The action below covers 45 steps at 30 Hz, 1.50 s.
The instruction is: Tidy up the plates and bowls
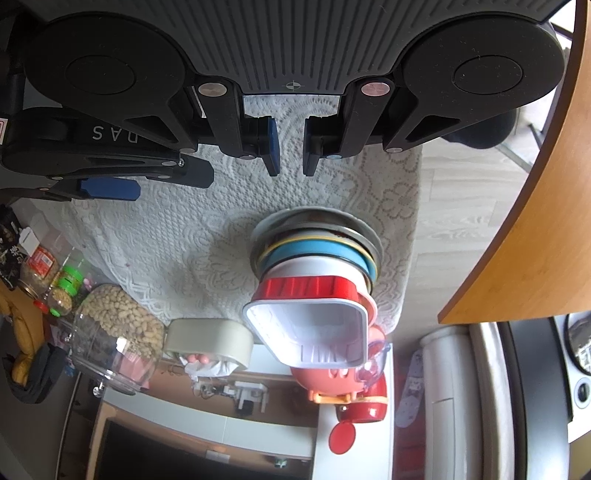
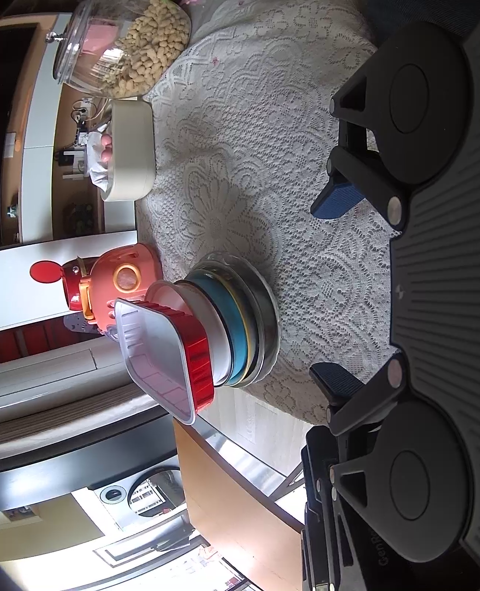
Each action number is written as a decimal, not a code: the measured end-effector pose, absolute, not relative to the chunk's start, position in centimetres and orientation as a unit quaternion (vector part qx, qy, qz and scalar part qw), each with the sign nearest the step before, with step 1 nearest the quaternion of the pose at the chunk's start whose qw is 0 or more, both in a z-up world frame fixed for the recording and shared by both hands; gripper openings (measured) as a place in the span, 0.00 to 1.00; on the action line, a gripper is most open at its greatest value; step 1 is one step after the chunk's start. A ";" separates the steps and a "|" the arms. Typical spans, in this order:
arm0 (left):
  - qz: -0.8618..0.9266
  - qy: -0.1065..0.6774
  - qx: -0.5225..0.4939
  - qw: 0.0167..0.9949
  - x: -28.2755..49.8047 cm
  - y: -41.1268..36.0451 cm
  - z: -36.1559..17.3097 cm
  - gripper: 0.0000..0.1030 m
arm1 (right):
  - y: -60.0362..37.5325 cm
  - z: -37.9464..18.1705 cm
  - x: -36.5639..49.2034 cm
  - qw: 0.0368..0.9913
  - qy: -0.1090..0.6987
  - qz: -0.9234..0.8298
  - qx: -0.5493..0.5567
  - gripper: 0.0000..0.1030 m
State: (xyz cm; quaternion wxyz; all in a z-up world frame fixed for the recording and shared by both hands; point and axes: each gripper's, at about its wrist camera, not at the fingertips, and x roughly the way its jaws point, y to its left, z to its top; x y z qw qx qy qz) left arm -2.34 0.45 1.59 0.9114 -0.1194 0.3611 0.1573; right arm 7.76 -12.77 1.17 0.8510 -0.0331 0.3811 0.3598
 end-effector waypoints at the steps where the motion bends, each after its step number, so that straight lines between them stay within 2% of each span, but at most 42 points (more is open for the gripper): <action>1: 0.157 0.361 -0.121 0.911 -2.4 0.5 1.6 0.17 | -12.7 1.1 7.8 0.851 0.382 0.359 -0.033 0.83; 45: 0.143 0.361 -0.137 0.911 -2.3 0.9 1.4 0.17 | -12.4 0.8 7.9 0.845 0.394 0.359 -0.030 0.83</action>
